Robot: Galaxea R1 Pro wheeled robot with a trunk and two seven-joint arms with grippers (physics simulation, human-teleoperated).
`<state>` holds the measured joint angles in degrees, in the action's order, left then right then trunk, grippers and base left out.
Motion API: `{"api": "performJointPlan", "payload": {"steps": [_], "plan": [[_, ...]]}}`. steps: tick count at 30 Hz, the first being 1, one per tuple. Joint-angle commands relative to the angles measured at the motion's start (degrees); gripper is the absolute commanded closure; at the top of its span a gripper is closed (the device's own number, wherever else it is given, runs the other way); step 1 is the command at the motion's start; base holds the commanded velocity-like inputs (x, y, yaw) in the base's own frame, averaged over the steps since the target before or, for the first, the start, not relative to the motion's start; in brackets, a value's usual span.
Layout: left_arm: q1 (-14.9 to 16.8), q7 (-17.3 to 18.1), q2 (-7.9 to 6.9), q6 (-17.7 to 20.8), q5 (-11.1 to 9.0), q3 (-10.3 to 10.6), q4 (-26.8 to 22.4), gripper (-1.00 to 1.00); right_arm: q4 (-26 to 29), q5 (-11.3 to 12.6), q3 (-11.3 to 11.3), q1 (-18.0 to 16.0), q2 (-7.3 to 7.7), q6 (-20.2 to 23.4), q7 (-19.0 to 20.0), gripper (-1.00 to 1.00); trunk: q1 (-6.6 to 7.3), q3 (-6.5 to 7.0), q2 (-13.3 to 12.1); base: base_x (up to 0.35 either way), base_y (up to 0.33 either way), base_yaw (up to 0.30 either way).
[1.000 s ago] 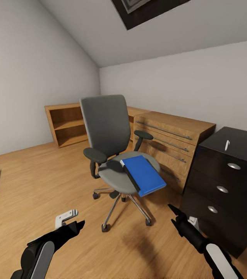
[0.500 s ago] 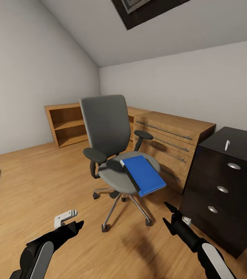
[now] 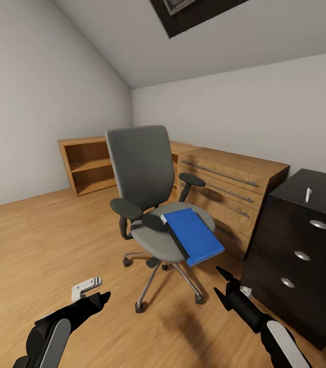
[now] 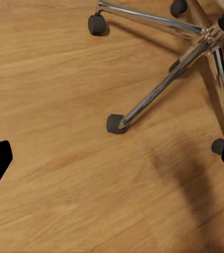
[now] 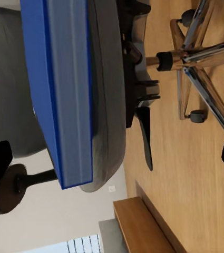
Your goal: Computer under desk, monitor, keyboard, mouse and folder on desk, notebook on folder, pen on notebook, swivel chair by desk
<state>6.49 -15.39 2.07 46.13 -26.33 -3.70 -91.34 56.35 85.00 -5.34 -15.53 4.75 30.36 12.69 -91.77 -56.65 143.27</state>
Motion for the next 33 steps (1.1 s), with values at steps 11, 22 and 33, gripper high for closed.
{"api": "performJointPlan", "payload": {"steps": [11, 22, 33], "plan": [[0.0, 0.2, 0.06, 0.3, -3.9, -8.6, 0.1, -1.00, 0.0, 0.1, -0.1, 0.0, -0.01, 0.3, 0.1, -1.00, -0.01, -0.06, 0.0, 0.154, 0.080, 0.000], [0.0, 0.4, 0.04, 0.2, -4.8, -9.3, 0.1, -1.00, 0.0, 0.1, -0.1, 0.0, -0.01, 0.2, 0.1, -1.00, -0.01, -0.06, 0.0, 0.072, 0.054, 0.000], [0.0, 0.3, 0.04, 0.1, -4.8, -9.5, 0.3, -1.00, 0.0, 0.1, -0.1, 0.0, -0.01, 0.2, 0.1, -1.00, -0.01, -0.06, 0.0, 0.049, 0.039, 0.000]]}}
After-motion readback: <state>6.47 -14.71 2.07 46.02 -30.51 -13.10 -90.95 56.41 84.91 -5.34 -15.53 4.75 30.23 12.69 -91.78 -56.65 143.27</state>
